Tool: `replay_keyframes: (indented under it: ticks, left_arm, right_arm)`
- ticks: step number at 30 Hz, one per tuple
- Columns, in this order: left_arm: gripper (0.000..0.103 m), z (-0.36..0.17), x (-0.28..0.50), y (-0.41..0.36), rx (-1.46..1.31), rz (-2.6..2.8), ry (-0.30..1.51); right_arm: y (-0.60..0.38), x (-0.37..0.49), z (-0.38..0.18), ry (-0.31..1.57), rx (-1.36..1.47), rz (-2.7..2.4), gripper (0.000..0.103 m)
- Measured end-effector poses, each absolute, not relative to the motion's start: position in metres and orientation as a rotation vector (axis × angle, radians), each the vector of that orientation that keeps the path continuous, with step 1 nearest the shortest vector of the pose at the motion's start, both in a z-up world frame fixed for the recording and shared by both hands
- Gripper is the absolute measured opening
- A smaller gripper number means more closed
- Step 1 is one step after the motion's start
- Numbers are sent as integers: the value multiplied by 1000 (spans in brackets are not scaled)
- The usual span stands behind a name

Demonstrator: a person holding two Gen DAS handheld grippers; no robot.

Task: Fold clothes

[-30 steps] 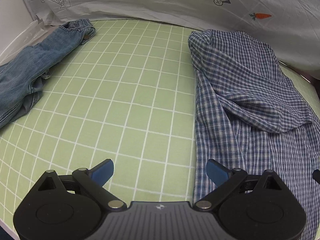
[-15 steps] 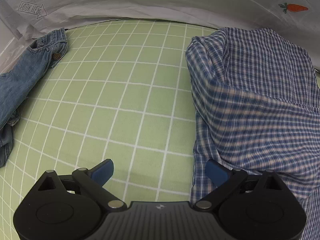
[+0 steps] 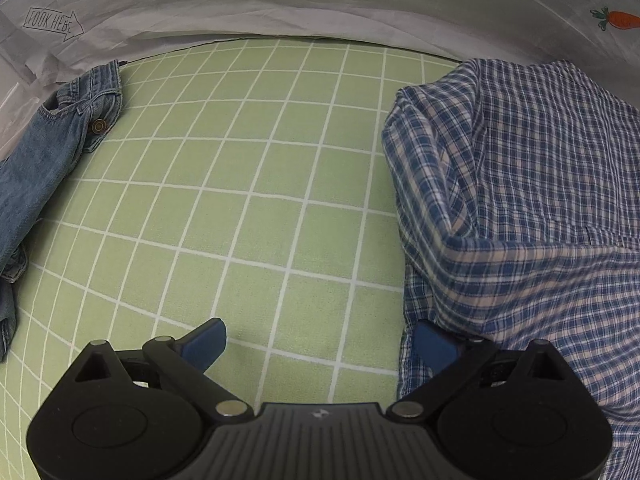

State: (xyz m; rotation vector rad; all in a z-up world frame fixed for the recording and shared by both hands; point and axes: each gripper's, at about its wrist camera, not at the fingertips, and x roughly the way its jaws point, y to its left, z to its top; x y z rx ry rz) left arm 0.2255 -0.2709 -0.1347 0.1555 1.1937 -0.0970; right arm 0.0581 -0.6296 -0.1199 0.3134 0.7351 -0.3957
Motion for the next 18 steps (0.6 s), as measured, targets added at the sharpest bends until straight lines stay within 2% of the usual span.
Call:
replay_keyframes:
  ticks: [4,8,18]
  left_arm:
    - [99,-128,232,-270,130,-102,1175]
    - [99,-116,238,-263,66,-109,1135]
    - [99,-107,269,-272,-157,-257,1125]
  right_arm:
    - [-637,52,-87,601,296,-400,8]
    - [-677,39,-66,475,339,-653,8]
    - [-713,32,-96,580,429,-734,9]
